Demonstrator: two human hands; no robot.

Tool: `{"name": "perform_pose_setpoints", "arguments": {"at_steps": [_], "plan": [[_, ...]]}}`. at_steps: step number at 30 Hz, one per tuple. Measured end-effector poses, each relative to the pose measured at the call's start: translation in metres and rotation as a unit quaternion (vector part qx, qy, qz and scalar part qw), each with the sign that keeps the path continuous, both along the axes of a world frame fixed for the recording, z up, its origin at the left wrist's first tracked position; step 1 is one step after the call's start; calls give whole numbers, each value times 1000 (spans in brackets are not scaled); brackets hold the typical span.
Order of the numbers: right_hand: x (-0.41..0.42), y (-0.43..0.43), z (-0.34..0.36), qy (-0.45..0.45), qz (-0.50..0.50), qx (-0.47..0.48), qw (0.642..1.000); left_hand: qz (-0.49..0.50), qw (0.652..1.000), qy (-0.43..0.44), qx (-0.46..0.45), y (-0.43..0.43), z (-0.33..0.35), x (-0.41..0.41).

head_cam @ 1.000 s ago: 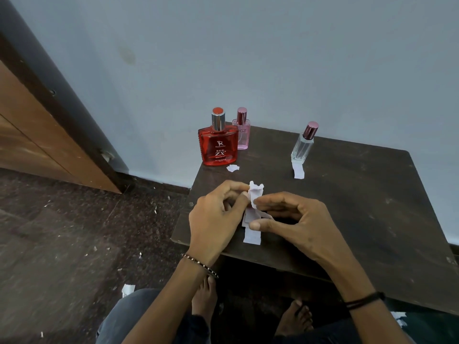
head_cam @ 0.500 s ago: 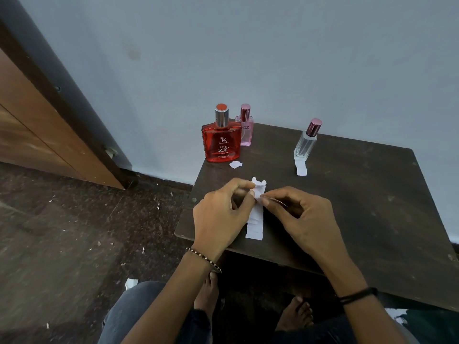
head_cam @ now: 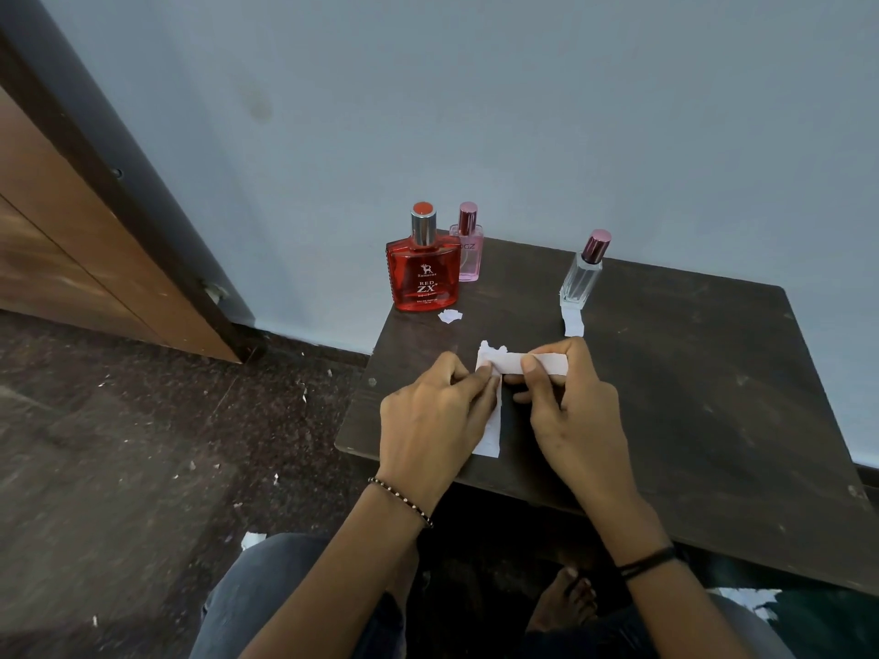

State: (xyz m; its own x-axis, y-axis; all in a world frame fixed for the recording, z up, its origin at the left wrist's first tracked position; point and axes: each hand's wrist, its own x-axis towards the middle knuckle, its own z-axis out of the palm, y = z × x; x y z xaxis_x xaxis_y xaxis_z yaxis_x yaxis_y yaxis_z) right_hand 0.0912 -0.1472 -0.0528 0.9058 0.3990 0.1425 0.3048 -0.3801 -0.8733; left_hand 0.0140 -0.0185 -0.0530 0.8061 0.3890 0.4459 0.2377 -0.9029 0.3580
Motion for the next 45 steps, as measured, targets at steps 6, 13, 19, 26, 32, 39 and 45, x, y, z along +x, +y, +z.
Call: {"name": "perform_pose_setpoints", "arguments": {"at_steps": [6, 13, 19, 26, 32, 39, 45], "plan": [[4, -3, -5, 142, -28, 143, 979, 17, 999, 4, 32, -5, 2, 1], [2, -6, 3, 130, -63, 238, 961, 28, 999, 7, 16, -6, 6, 3], [-3, -6, 6, 57, -60, 134, 988, 34, 999, -1, -19, -6, 6, 4], [-2, -9, 8, -112, -84, 87, 986, 48, 990, -50, -120, 0, 10, 8], [-1, -14, 10, -187, -117, 59, 974, 13, 987, -78, -136, 0, 10, 9], [1, -15, 14, -213, -101, 45, 971, -12, 972, -92, -215, 0, 4, 17], [-5, -14, 15, -279, -51, 32, 959, 10, 893, -101, -438, -6, 18, 25]]}}
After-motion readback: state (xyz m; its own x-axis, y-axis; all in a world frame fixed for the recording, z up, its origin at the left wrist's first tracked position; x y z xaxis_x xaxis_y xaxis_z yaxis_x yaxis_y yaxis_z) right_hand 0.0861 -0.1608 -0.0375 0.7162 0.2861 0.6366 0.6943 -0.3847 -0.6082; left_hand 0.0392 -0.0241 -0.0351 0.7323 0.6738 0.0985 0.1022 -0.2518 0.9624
